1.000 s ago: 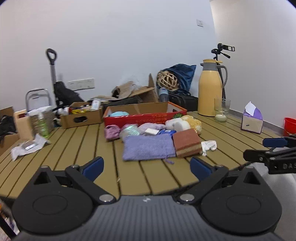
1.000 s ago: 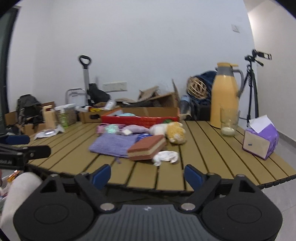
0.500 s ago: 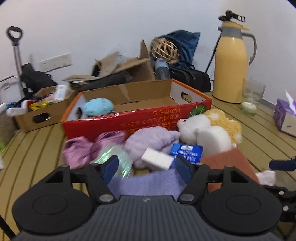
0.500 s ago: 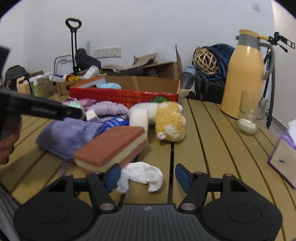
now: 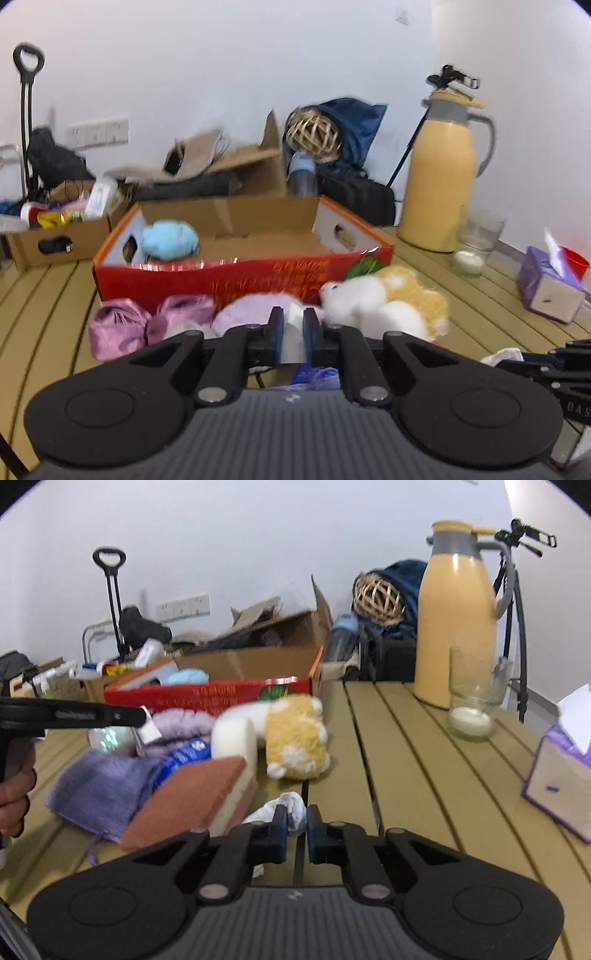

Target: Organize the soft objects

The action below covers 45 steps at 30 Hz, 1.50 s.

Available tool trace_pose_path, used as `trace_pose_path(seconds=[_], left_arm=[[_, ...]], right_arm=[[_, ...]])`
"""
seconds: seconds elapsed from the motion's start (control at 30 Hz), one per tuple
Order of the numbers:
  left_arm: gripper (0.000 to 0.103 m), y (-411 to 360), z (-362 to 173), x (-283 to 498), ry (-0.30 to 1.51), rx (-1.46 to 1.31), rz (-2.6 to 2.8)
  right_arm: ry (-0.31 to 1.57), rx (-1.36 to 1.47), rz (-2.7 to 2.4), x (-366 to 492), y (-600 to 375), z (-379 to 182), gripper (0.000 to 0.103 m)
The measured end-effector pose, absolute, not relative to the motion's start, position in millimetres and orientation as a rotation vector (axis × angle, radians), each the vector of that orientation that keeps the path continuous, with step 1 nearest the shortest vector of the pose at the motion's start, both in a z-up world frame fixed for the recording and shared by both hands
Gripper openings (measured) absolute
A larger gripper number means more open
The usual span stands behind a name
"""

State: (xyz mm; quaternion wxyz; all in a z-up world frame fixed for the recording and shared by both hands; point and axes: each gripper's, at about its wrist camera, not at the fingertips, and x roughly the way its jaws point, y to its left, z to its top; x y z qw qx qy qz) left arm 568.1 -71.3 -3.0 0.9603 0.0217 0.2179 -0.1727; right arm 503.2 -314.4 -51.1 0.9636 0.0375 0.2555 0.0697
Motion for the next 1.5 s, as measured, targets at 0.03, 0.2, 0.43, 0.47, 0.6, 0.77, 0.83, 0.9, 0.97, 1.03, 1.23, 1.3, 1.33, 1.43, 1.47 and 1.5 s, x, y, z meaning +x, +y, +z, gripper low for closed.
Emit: trace_pose_path(seconds=[0.03, 0.2, 0.43, 0.47, 0.6, 0.77, 0.83, 0.9, 0.97, 1.03, 1.23, 1.3, 1.33, 1.43, 1.47, 1.5], left_arm=[[0.012, -72.3, -0.8, 565.2, 0.441, 0.054, -0.331], [0.012, -60.5, 26.4, 525.3, 0.399, 0.008, -0.336], [0.012, -38.6, 56.0, 443.9, 0.308, -0.032, -0.345], [0.012, -36.1, 59.7, 436.7, 0.297, -0.03, -0.343], [0.012, -26.5, 75.3, 419.6, 0.252, -0.043, -0.33], [0.012, -17.0, 100.3, 447.8, 0.245, -0.031, -0.346], [0.012, -14.4, 109.7, 476.4, 0.261, -0.033, -0.357], [0.012, -15.6, 117.3, 520.3, 0.293, -0.03, -0.363], [0.012, -19.2, 118.0, 569.4, 0.337, -0.017, -0.356], [0.012, -24.0, 111.8, 625.5, 0.4, -0.02, -0.327], [0.012, -37.8, 80.5, 771.7, 0.533, -0.033, -0.27], [0.013, -40.3, 65.3, 813.2, 0.569, -0.034, -0.252], [0.014, -40.0, 55.1, 834.4, 0.608, -0.046, -0.254], [0.015, -33.5, 28.0, 872.0, 0.662, -0.107, -0.21], [0.018, -31.8, 21.2, 877.1, 0.654, -0.108, -0.212], [0.021, -30.9, 15.7, 881.2, 0.659, -0.11, -0.214]], right_arm=[[0.509, 0.075, 0.144, 499.4, -314.6, -48.0, 0.01], [0.423, 0.059, 0.111, 463.5, -316.7, -17.2, 0.01], [0.352, 0.065, 0.136, 416.0, -318.2, 13.8, 0.01], [0.343, 0.069, 0.147, 411.0, -316.2, 17.1, 0.01], [0.316, 0.07, 0.183, 400.5, -306.9, 26.9, 0.01], [0.301, 0.04, 0.232, 411.7, -293.2, 42.0, 0.01], [0.303, 0.04, 0.255, 432.7, -289.8, 50.6, 0.01], [0.305, 0.05, 0.278, 466.6, -288.9, 61.0, 0.01], [0.317, 0.076, 0.277, 513.5, -289.4, 66.9, 0.01], [0.354, 0.102, 0.273, 566.7, -290.4, 67.1, 0.01], [0.484, 0.173, 0.18, 744.8, -285.1, 48.2, 0.011], [0.543, 0.14, 0.151, 795.0, -276.7, 35.4, 0.011], [0.569, 0.114, 0.134, 817.1, -271.5, 28.5, 0.011], [0.616, 0.039, 0.06, 869.2, -258.3, 9.0, 0.015], [0.63, 0.011, 0.046, 882.5, -254.1, 1.9, 0.016], [0.639, -0.009, 0.042, 889.1, -252.1, -4.2, 0.021]])
